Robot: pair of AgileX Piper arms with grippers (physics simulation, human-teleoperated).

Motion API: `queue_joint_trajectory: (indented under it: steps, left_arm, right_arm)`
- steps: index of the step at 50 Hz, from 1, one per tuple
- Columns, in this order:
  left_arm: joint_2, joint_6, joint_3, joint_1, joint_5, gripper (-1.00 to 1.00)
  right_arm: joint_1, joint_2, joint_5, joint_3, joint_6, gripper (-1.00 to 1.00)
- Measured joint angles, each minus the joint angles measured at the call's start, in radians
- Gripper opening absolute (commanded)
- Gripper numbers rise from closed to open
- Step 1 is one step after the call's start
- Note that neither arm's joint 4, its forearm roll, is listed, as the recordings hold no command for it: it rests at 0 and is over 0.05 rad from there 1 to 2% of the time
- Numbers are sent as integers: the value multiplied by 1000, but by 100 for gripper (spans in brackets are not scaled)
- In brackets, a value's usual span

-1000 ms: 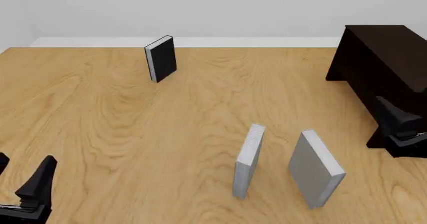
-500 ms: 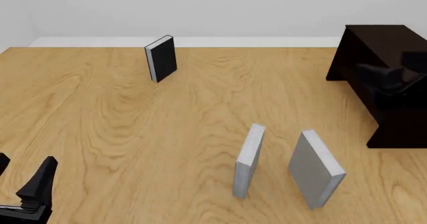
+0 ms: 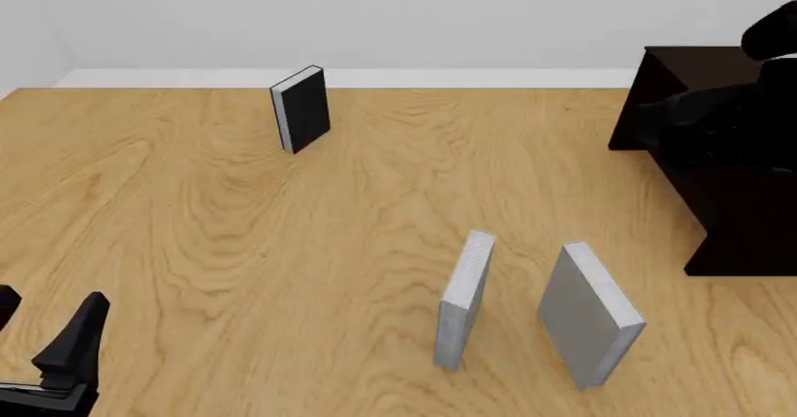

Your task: Pick up the book on the right and place it on the cabinet shelf.

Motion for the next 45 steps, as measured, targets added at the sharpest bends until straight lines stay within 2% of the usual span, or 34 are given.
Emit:
queue_joint_trajectory:
  steps: [10, 26, 45]
  left_arm:
    - [0, 5, 0, -7, -2, 100]
    - [0, -7, 0, -9, -7, 100]
    - [0, -9, 0, -23, -4, 100]
  right_arm:
    - [30, 60, 28, -24, 38, 100]
    - [73, 112, 34, 5, 71, 100]
    - [86, 155, 47, 32, 80, 100]
